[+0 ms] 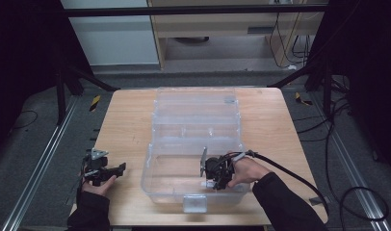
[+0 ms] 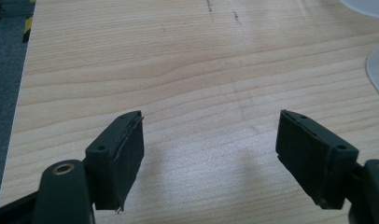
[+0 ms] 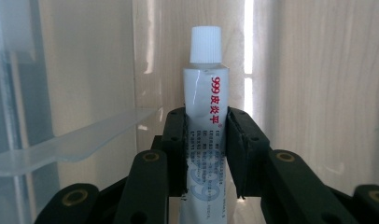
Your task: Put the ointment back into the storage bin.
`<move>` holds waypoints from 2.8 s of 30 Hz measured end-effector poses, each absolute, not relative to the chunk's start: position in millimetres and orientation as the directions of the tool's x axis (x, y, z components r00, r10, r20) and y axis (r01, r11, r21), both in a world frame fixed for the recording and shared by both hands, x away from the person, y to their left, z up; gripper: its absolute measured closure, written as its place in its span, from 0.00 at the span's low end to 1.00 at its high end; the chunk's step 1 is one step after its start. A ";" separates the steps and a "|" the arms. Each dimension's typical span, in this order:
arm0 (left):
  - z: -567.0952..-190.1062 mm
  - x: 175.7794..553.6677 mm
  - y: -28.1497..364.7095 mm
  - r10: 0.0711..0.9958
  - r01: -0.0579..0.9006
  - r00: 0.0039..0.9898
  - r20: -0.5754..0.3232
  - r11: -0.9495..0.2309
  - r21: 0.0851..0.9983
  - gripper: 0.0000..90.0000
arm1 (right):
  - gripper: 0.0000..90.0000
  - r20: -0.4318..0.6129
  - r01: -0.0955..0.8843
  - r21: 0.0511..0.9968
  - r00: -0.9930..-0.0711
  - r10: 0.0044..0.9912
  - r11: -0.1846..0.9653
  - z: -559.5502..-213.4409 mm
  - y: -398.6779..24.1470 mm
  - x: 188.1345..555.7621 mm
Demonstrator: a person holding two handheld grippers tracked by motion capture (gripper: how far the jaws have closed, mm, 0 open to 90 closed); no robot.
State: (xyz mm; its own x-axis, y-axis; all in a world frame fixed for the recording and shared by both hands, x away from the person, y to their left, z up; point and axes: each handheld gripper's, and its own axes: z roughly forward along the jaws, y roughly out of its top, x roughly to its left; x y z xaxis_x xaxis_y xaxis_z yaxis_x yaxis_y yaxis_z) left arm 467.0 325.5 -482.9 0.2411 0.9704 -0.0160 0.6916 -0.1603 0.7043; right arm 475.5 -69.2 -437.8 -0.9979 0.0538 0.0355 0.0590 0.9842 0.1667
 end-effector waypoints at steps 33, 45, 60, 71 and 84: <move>-483.1 467.0 325.6 0.970 0.693 0.241 -0.017 -0.160 0.703 0.26 | 0.77 0.023 0.084 0.226 -0.996 0.081 0.971 -429.6 -78.2 476.4; -482.9 466.7 325.8 0.971 0.694 0.240 -0.017 -0.159 0.703 0.26 | 0.67 0.002 0.250 0.516 -0.957 0.291 0.819 -387.7 -116.0 469.7; -482.8 466.6 325.8 0.970 0.694 0.241 -0.019 -0.159 0.702 0.28 | 0.48 0.017 0.369 0.751 -0.840 0.543 0.548 -364.8 -173.8 455.1; -482.4 466.2 325.2 0.969 0.693 0.245 -0.021 -0.160 0.703 0.30 | 0.32 0.028 0.399 0.828 -0.732 0.681 0.394 -366.2 -214.8 450.2; -481.3 465.3 325.8 0.969 0.687 0.246 -0.024 -0.157 0.710 0.36 | 0.20 0.041 0.423 0.873 -0.561 0.827 0.243 -398.2 -257.5 453.8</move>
